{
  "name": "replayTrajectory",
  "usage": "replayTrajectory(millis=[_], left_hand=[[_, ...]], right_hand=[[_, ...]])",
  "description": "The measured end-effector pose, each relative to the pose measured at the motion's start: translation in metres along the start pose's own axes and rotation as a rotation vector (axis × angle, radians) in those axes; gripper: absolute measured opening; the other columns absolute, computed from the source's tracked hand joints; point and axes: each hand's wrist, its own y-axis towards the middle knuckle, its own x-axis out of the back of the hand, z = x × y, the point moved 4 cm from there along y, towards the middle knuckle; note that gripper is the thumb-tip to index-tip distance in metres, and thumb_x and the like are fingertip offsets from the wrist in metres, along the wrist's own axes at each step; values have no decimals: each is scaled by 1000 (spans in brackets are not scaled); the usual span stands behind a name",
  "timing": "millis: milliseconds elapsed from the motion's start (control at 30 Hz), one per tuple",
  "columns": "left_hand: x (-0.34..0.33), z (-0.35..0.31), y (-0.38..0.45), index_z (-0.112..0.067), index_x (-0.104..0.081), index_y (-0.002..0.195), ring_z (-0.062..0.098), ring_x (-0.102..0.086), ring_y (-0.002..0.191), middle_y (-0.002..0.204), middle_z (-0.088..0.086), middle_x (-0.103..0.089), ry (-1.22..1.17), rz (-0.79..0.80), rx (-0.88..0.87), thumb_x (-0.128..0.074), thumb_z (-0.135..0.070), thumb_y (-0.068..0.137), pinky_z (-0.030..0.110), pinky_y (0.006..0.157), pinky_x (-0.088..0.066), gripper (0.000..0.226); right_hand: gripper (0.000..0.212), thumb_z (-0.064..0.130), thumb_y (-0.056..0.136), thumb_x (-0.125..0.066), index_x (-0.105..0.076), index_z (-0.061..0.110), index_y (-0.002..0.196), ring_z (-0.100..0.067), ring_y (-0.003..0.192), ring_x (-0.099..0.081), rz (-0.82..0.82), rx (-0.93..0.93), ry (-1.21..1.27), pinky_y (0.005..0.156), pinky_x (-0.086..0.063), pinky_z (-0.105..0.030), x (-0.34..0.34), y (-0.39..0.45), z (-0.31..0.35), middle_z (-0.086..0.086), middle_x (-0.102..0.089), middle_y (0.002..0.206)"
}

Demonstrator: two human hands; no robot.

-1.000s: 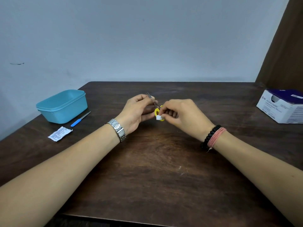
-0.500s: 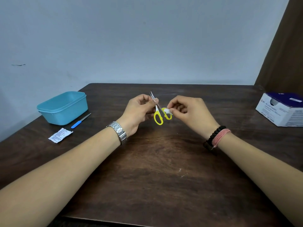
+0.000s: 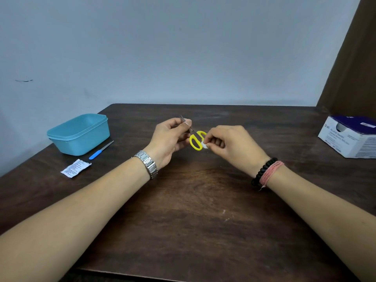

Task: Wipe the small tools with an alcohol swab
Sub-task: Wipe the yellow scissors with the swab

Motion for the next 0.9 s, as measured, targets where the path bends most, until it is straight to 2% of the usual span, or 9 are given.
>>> replayTrajectory(millis=[133,233,367,467,600,800,900], left_hand=[[1,3,2,-5,-69,104,12,-62,69,81,5,-67,0,8,26,-66,-17,93,21,57,-53,17],[-6,8,-2,-8,-71,105,10,-59,69,84,4,-64,39,65,32,-65,-18,93,21,58,-53,17],[-15,12,-4,-9,-70,101,8,-58,64,79,1,-63,52,120,32,-65,-18,93,21,61,-54,13],[-10,9,-2,-9,-70,102,9,-59,66,80,2,-63,48,87,17,-64,-18,93,22,63,-55,14],[-1,3,2,-15,-69,96,10,-60,68,81,2,-67,27,44,12,-62,-19,95,22,62,-55,8],[-10,10,-2,-15,-70,100,10,-60,69,84,0,-66,59,117,42,-62,-19,96,22,61,-54,10],[-13,11,-3,-15,-70,98,10,-60,67,82,-1,-64,77,137,37,-61,-19,96,22,61,-54,10]], right_hand=[[10,11,85,-68,-69,21,87,-6,68,-54,-91,-73,19,68,-53,-36,6,0,-7,10,-61,74],[9,12,85,-69,-69,22,86,-6,69,-56,-128,-97,24,68,-53,-34,9,0,-10,10,-62,74],[8,14,85,-70,-69,20,90,-5,70,-56,-101,-43,38,68,-52,-30,7,1,-1,10,-62,77],[8,12,86,-69,-69,19,90,-6,69,-55,-71,-9,29,66,-51,-29,4,2,2,8,-61,77],[11,11,85,-67,-69,21,88,-7,69,-55,-35,-51,24,67,-51,-30,4,0,-5,10,-61,76],[11,11,84,-69,-69,22,85,-6,70,-57,-135,-101,32,68,-52,-31,11,0,-9,11,-62,74],[9,12,85,-69,-69,21,87,-6,71,-56,-117,-69,42,69,-52,-32,9,0,-4,11,-61,76]])
